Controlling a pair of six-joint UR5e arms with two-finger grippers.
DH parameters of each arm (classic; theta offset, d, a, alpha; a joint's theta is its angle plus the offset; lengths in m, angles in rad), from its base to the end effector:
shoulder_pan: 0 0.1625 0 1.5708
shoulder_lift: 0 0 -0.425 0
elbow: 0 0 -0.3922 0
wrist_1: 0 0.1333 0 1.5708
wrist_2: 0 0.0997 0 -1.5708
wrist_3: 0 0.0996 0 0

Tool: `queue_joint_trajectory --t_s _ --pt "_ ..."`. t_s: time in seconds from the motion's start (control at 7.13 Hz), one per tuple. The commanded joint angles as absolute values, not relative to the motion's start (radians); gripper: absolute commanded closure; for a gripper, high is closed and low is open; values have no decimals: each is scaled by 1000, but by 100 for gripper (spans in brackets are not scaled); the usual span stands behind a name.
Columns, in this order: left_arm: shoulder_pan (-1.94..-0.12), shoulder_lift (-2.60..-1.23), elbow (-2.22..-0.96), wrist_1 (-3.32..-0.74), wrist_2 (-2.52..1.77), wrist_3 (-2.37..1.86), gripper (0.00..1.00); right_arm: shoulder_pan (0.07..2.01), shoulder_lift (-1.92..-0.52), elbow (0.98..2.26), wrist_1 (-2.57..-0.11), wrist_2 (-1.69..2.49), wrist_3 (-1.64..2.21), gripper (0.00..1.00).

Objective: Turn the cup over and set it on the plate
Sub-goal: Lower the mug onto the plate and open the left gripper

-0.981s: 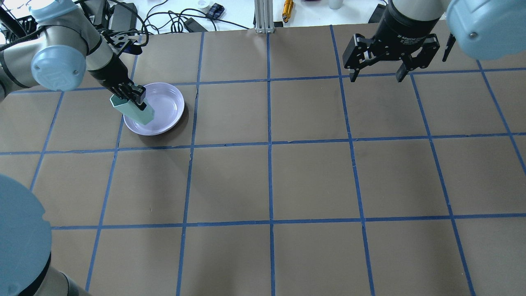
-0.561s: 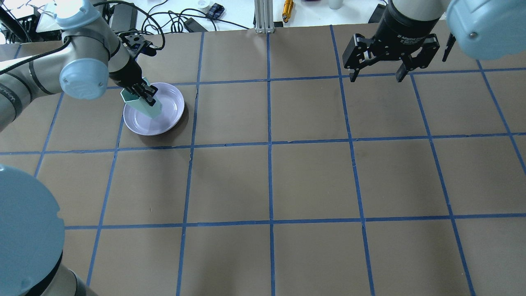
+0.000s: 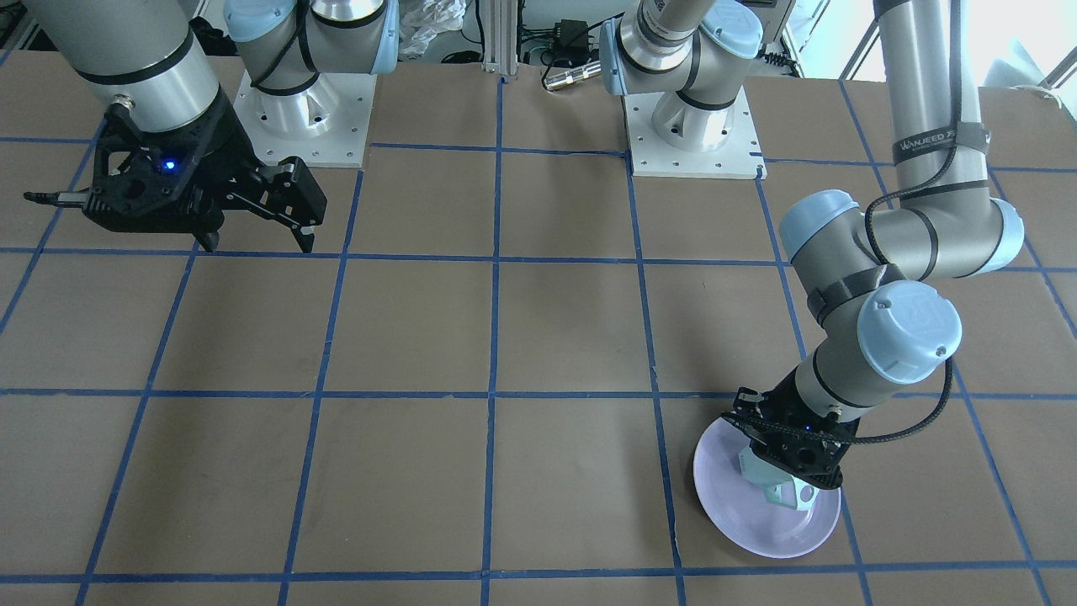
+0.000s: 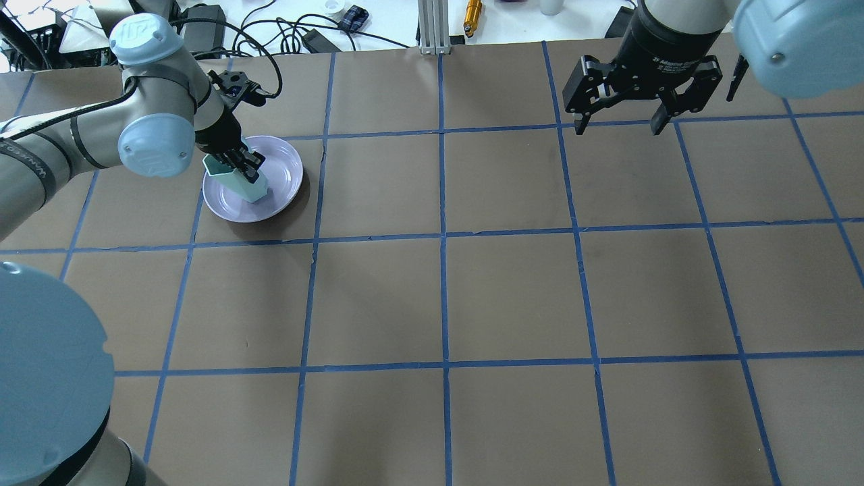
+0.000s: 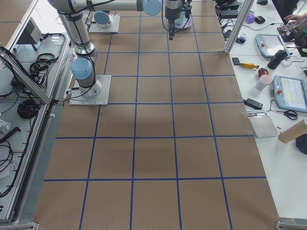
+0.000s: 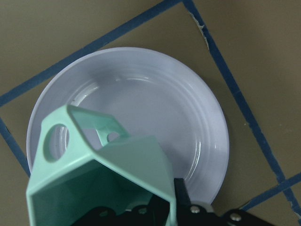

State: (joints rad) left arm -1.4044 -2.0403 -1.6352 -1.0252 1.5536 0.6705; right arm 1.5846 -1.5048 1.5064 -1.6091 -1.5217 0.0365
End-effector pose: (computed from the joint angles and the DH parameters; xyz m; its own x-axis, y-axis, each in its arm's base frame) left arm -0.0287 -0.6444 0.2435 -0.8755 0.4832 0.0062 0.4830 0.8754 -0.0198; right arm 0.1454 -0.5216 0.4902 -0.9985 0.0209 -0.0503 0.0227 0.9991 -0.0349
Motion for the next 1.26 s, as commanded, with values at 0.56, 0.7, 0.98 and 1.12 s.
queue_joint_trajectory --t_s 0.56,0.7,0.98,1.12 --pt "-1408 -1972 -1644 -1060 1552 646 0 1585 -1505 1506 -1609 -1522 37 0" --pt "-1408 -1936 -1643 -1102 1551 634 0 1585 -1505 1506 -1609 -1522 35 0" --pt "-1414 -1840 -1635 -1220 1546 565 0 1585 -1505 1506 -1609 -1522 35 0" --pt "-1417 -1780 -1635 -1285 1545 519 0 1585 -1505 1506 -1609 -1522 35 0"
